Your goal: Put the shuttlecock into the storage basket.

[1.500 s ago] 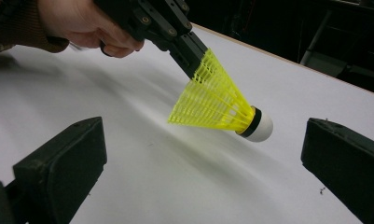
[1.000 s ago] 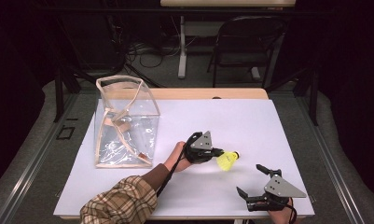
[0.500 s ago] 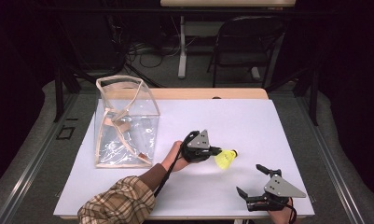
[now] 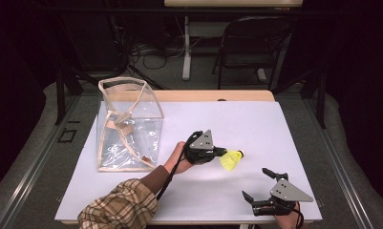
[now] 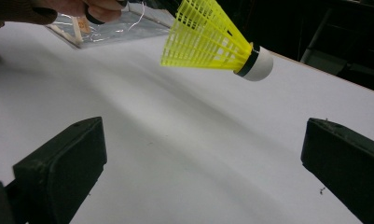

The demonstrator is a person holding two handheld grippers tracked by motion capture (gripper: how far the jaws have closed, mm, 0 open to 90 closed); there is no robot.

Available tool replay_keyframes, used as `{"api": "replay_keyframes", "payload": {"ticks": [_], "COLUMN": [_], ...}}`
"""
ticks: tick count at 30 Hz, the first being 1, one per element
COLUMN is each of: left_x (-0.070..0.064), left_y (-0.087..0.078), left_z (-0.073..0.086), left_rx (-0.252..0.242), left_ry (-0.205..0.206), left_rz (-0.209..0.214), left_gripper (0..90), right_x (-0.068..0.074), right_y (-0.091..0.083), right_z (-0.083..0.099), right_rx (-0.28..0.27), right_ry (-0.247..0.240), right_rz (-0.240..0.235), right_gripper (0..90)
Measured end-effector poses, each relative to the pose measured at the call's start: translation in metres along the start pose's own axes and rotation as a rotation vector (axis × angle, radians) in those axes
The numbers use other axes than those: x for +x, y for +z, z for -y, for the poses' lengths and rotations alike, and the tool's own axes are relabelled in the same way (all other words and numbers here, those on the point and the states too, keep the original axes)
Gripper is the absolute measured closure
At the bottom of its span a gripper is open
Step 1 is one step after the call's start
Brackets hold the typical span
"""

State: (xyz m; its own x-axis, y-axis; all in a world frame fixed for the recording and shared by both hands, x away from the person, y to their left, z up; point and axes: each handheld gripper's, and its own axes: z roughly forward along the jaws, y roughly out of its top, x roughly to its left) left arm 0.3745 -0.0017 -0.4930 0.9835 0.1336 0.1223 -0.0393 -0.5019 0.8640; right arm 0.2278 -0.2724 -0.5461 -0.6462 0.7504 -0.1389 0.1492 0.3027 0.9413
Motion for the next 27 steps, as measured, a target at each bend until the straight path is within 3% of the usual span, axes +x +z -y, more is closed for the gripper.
{"api": "replay_keyframes", "payload": {"ticks": [10, 27], "left_x": [0.000, 0.007], "left_y": [-0.006, -0.024], "left_z": [-0.008, -0.014], "left_rx": [-0.013, -0.028], "left_ry": [0.006, 0.006], "left_rz": [-0.008, -0.057], "left_gripper": [89.6, 89.5], "right_x": [0.000, 0.000], "right_y": [0.000, 0.000], "right_z": [0.000, 0.000], "right_rx": [0.000, 0.001], "right_ry": [-0.001, 0.001], "right_rz": [0.000, 0.002], "right_gripper": [0.0, 0.0]}}
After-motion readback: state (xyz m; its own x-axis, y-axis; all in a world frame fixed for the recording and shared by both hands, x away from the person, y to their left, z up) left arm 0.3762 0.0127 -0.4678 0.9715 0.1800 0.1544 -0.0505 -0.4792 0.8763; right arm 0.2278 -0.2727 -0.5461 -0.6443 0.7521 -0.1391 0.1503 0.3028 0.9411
